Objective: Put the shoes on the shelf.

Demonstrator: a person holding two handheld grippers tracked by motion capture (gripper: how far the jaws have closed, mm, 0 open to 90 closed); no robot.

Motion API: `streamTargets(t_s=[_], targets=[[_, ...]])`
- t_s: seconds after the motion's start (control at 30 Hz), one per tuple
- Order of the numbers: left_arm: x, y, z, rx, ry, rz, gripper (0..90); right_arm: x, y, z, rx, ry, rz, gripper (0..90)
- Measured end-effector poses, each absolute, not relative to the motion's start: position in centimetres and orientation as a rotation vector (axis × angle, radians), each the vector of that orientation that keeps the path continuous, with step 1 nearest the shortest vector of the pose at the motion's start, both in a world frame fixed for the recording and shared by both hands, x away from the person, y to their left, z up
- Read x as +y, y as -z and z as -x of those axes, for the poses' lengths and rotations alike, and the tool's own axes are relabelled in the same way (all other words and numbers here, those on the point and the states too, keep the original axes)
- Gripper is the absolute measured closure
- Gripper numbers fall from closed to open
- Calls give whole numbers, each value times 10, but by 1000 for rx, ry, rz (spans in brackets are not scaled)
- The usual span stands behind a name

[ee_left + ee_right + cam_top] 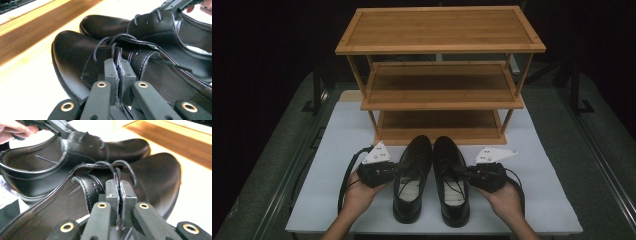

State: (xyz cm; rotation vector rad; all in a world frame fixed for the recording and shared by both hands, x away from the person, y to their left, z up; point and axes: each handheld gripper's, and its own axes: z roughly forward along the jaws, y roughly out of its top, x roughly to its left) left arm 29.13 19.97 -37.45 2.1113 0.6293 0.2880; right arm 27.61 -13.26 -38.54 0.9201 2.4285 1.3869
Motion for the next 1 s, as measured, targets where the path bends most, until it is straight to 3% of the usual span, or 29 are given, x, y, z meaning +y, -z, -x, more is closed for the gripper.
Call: streamTargets(t_s=[0.53,1.0], targets=[[216,358,-298,667,-347,-2041,876,-156,374,-287,2350,-1436,-973,870],[207,351,-343,706,-413,-2001,876,-166,372,-336,2277,-1416,-1030,870]])
